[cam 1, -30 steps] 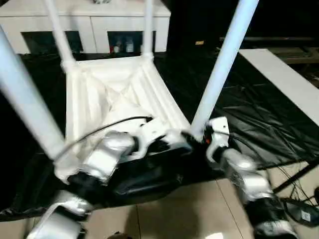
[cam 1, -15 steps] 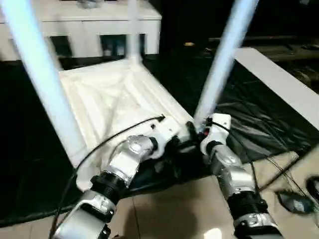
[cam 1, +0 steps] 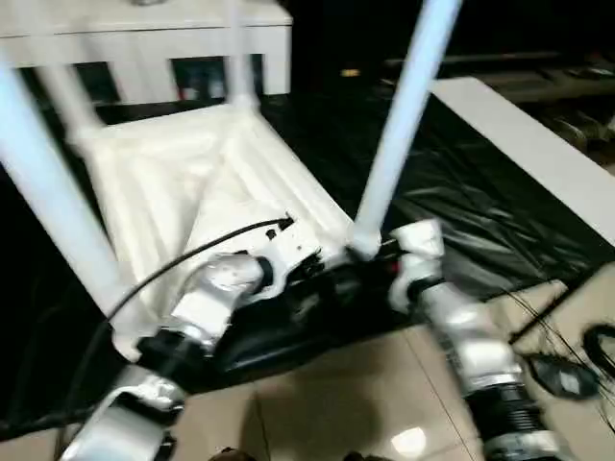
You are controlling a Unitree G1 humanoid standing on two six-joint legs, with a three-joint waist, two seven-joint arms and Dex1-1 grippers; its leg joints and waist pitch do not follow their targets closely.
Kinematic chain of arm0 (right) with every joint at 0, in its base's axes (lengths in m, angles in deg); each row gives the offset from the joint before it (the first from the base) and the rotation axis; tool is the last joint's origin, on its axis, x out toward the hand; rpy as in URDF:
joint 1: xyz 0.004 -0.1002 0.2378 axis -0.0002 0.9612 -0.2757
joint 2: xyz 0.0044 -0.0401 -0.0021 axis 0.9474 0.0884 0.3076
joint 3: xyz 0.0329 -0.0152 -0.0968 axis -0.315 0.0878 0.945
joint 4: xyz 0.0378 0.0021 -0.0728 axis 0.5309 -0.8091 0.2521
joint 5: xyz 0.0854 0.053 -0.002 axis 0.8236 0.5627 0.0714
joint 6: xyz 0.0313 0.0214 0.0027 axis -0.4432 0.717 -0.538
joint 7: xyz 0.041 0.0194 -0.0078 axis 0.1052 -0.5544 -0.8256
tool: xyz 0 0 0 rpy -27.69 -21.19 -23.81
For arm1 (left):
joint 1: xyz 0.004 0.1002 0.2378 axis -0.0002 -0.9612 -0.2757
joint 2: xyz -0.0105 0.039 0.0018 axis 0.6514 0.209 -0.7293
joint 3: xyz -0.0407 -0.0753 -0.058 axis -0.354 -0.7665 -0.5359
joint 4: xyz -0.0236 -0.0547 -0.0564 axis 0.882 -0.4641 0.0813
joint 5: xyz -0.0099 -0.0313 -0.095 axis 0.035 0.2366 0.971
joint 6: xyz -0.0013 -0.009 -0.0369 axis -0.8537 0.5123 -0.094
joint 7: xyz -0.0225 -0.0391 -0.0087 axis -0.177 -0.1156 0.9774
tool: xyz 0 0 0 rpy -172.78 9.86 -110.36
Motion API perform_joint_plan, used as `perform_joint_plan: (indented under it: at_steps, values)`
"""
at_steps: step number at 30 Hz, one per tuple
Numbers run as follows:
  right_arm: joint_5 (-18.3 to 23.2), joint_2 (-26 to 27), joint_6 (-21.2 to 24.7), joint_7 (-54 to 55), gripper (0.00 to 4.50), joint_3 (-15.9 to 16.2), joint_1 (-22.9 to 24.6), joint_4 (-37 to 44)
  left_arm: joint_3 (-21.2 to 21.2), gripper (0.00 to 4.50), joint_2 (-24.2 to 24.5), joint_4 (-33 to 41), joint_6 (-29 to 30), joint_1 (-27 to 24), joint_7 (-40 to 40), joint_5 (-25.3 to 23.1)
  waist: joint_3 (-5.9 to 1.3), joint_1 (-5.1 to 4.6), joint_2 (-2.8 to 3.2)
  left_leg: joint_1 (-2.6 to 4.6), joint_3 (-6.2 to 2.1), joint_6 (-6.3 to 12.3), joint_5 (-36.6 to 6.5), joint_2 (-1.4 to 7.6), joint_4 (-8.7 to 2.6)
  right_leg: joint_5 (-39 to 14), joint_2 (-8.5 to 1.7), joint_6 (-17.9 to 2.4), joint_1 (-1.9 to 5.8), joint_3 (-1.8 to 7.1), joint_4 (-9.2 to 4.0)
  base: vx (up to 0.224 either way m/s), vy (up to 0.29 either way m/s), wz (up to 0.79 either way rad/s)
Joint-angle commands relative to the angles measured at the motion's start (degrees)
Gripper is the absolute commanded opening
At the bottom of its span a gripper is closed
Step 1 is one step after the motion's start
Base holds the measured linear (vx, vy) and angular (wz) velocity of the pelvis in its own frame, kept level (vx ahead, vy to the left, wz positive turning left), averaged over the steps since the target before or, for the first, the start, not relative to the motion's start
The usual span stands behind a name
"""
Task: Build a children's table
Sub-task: Rotate leg to tighten
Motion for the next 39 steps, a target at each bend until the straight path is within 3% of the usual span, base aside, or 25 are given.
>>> perform_joint_plan:
  at_steps: [1,3,6,11,14,18,24,39]
  values:
    - [1.83,-3.02,1.86,-5.44,4.35,1.29,1.38,3.4,3.68,0.0,1.7,1.66,0.85,-1.77,6.42,0.34,-3.16,0.15,0.08,1.83,-1.87,-1.42,-25.31,4.42,-5.31,-20.33,-3.84,-8.43,1.28,2.64,-3.57,0.0,0.0,0.0]
    - [3.15,-6.05,3.09,-9.82,4.35,1.34,2.18,5.17,4.43,0.0,4.38,2.97,0.63,-2.44,10.91,0.93,-3.31,0.63,0.33,2.29,-1.66,-1.62,-24.71,4.52,-5.14,-17.9,-3.69,-8.91,1.12,2.85,-3.28,0.0,0.0,0.0]
    - [4.82,-9.69,3.89,-17.14,4.35,2.15,3.29,6.86,4.82,0.0,7.76,4.65,0.69,-3.12,15.78,1.67,-3.55,1.22,0.02,2.27,-1.04,-0.4,-21.28,4.48,-4.83,-13.21,-3.49,-10.61,1.38,3.12,-2.55,0.0,0.0,0.0]
    - [4.79,-13.11,3.55,-26.24,4.35,5.78,3.99,6.94,4.63,0.0,10.64,5.71,2.08,-3.05,19.9,2.32,-3.38,1.28,-0.32,1.93,-0.69,0.97,-19.98,4.22,-4.25,-16.5,-3.57,-10.92,1.26,3.64,-2.46,0.0,0.0,0.0]
    - [4.19,-12.93,2.96,-27.21,4.35,6.75,3.46,5.61,4.58,0.0,10.95,5.23,1.91,-2.66,19.74,1.99,-3.66,1.38,-0.62,1.78,-0.76,1.44,-17.27,4.29,-4.14,-15.03,-3.55,-11.51,1.57,3.61,-2.04,0.0,0.0,0.0]
    - [3.08,-12.0,1.79,-27.15,4.35,8.29,1.79,2.49,4.6,0.0,11.32,5.7,2.39,-2.53,19.67,2.14,-3.54,1.15,-0.55,1.64,-0.94,0.6,-18.58,4.26,-4.35,-18.07,-3.46,-11.15,1.64,3.44,-2.21,0.0,0.0,0.0]
    - [2.44,-10.91,0.43,-26.39,3.8,7.55,0.26,0.13,4.53,0.0,11.15,5.87,2.85,-2.48,19.87,2.01,-3.56,0.96,-0.58,2.03,-1.2,-1.38,-22.44,4.33,-4.6,-21.06,-3.33,-9.69,1.28,3.44,-2.54,0.0,0.0,0.0]
    - [4.01,-12.45,-0.56,-29.0,2.75,6.19,1.48,-0.19,4.85,0.0,11.06,5.41,2.84,-2.39,19.71,1.77,-3.85,1.23,-0.55,1.82,-0.98,-0.12,-19.37,4.27,-4.36,-15.73,-3.28,-11.45,1.82,3.41,-2.06,0.0,0.0,0.0]
